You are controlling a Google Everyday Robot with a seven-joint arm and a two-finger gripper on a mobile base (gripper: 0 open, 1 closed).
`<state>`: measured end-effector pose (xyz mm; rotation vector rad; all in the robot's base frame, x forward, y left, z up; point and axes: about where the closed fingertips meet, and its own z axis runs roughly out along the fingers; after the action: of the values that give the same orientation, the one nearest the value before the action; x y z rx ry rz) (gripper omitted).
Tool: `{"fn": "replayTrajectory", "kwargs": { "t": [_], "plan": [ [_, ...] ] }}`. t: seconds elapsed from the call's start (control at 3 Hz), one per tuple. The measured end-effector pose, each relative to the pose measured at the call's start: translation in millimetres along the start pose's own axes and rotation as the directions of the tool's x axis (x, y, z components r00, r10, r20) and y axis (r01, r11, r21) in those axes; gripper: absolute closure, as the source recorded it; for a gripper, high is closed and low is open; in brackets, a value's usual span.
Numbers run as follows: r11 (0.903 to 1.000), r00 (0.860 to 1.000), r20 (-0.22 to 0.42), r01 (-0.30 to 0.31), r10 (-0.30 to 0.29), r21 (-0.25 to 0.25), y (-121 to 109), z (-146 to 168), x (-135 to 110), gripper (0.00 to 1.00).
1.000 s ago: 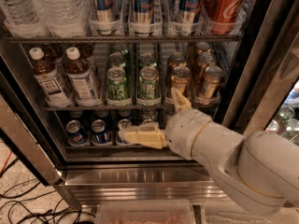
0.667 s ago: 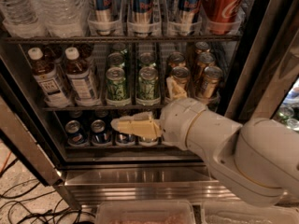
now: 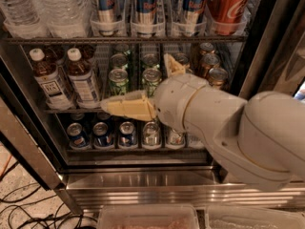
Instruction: Pick redbull can from top shelf of fridge
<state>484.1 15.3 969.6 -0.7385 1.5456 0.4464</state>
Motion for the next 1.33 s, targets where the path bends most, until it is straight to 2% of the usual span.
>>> {"fn": "replayTrajectory", "kwargs": {
  "t": [0.67, 1.0, 1.33],
  "plan": [
    [0.9997, 0.999, 0.045, -0.007, 0.006, 0.025, -20, 3, -48, 0.00],
    [0.9997, 0.996, 0.083, -0.015, 0.014, 0.017, -24, 5, -71, 0.00],
    [0.9982, 0.993, 0.103, -0.060, 0.060, -0.007, -26, 11, -74, 0.00]
  ]
}}
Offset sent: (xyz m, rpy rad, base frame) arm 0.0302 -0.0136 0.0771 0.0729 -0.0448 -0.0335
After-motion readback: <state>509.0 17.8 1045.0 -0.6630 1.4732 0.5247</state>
